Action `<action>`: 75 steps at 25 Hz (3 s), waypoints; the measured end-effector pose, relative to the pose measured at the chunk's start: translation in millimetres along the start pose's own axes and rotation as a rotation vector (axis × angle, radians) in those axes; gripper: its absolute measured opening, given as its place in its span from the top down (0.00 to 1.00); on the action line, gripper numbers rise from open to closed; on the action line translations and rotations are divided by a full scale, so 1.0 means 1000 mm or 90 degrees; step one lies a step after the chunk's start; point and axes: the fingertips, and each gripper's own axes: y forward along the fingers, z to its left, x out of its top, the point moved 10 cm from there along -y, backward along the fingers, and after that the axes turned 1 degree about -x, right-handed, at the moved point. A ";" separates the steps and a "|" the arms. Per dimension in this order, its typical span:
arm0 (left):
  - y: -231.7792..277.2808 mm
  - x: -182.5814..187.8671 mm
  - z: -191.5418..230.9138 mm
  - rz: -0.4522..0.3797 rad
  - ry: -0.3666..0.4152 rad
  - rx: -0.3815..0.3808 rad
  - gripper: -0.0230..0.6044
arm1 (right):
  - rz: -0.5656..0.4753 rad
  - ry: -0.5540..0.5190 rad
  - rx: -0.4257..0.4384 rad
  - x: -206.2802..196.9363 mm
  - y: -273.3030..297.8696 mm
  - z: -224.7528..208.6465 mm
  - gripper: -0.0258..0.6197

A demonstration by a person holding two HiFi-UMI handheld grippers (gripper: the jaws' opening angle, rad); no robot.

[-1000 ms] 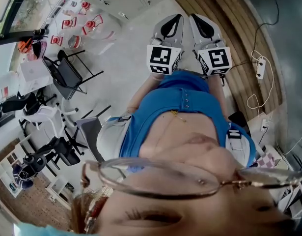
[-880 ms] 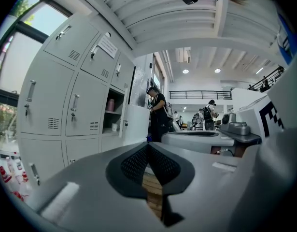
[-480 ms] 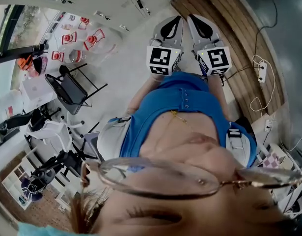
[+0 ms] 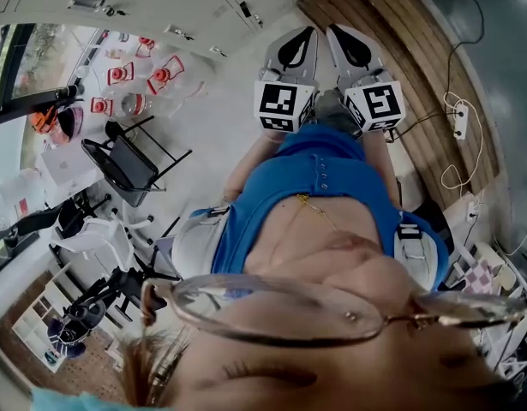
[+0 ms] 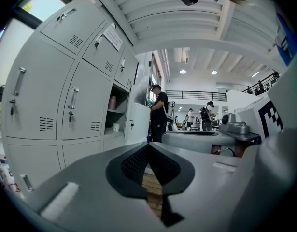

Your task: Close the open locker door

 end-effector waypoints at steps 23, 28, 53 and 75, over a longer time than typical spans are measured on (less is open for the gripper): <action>0.133 0.038 0.058 -0.014 -0.001 0.020 0.96 | -0.021 -0.001 0.027 0.021 0.108 -0.107 0.96; 0.165 0.047 0.069 -0.013 -0.003 0.041 0.96 | -0.020 -0.001 0.051 0.027 0.135 -0.135 0.96; 0.262 0.057 0.076 -0.028 -0.011 0.136 0.96 | -0.027 -0.004 0.150 0.031 0.195 -0.238 0.96; 0.304 0.070 0.137 -0.024 -0.013 0.102 0.96 | -0.044 0.008 0.123 0.033 0.254 -0.256 0.96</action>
